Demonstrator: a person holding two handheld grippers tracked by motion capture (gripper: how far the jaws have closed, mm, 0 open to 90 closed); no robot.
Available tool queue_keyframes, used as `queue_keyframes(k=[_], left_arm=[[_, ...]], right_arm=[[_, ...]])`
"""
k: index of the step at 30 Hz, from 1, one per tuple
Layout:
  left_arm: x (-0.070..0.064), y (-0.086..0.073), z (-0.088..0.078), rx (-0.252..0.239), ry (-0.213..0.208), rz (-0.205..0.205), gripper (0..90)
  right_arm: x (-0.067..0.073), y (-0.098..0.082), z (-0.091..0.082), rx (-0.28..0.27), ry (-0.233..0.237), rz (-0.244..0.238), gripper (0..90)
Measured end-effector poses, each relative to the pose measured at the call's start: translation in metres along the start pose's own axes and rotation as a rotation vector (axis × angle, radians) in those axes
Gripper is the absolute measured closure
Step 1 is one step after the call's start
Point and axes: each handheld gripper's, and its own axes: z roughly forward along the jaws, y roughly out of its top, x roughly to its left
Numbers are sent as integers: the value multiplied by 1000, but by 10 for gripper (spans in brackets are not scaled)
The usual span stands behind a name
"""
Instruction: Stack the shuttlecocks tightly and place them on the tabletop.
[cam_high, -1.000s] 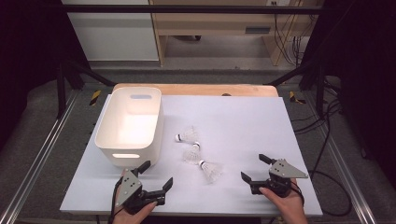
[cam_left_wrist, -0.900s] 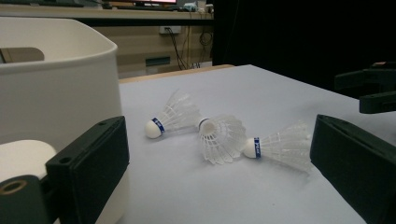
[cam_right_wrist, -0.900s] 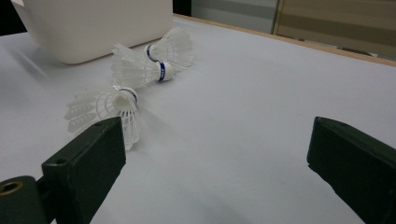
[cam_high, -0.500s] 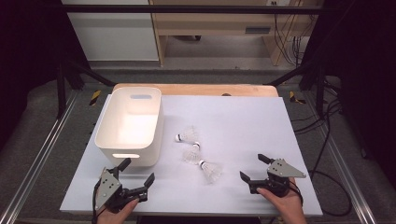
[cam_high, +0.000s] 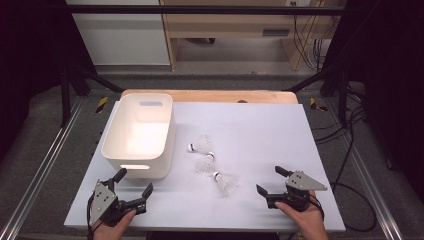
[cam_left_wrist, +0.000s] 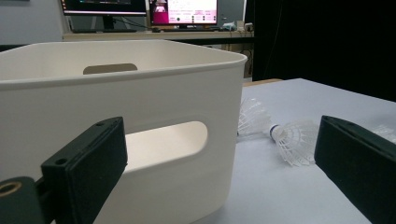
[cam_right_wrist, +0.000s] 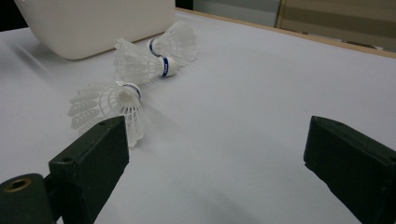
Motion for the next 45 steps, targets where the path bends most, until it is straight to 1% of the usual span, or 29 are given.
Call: queue_keyframes(k=[12, 20, 23, 25, 32, 34, 41, 45], left_arm=[[9, -2, -1, -4, 18, -1, 26], [12, -2, 0, -1, 23, 1, 26], [12, -3, 0, 2, 24, 2, 26], [12, -3, 0, 4, 25, 4, 26], [12, -3, 0, 3, 24, 6, 26], [12, -3, 0, 4, 24, 5, 26], [10, -3, 1, 6, 21, 9, 26], [11, -4, 0, 5, 23, 8, 26]], right_arm=[[8, 1, 5, 17, 28, -18, 76], [13, 2, 6, 17, 49, -10, 77], [17, 4, 7, 9, 67, -8, 78], [21, 4, 9, 18, 80, -8, 78], [37, 8, 18, 46, 125, -36, 82], [41, 9, 20, 51, 138, -37, 83], [47, 14, 27, 72, 160, -41, 84], [52, 16, 29, 85, 172, -51, 88]])
